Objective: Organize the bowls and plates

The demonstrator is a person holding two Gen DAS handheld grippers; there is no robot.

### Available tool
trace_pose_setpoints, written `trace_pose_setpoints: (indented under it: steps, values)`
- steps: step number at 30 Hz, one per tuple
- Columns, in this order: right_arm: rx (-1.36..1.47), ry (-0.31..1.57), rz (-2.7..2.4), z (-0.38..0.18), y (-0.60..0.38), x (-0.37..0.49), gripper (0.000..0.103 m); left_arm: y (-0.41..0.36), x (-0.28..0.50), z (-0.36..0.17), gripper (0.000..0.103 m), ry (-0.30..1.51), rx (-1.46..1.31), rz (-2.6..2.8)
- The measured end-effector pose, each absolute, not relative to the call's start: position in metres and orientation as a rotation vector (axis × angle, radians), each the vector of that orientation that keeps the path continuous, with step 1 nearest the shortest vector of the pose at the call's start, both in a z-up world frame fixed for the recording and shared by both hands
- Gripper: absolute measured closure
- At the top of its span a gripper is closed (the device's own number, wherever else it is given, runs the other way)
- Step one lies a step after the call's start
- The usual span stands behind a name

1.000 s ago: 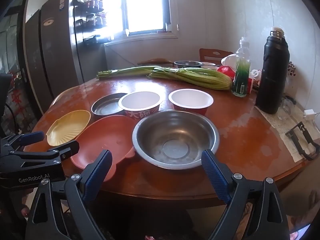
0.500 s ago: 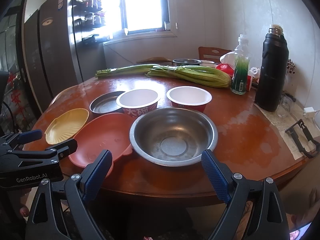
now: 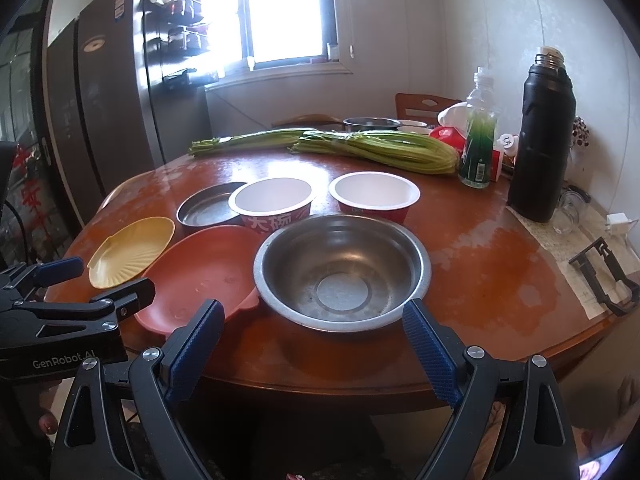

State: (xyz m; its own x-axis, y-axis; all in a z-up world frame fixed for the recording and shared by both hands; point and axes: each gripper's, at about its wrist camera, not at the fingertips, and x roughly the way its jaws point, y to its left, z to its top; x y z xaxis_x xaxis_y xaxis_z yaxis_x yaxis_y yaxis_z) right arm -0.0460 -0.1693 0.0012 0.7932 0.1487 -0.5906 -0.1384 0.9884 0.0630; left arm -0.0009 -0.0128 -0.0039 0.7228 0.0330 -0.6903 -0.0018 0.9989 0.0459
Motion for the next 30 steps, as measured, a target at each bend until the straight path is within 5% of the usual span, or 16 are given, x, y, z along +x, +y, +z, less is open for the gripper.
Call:
trace_pose_setpoints:
  steps: [20, 30]
  values:
    - [0.024, 0.645, 0.149, -0.003, -0.173, -0.044, 0.012, -0.017, 0.0, -0.005, 0.001, 0.761, 0.051, 0.011]
    - [0.037, 0.572, 0.298, 0.035, -0.129, -0.026, 0.012, 0.065, -0.006, 0.019, 0.001, 0.716, -0.057, 0.131]
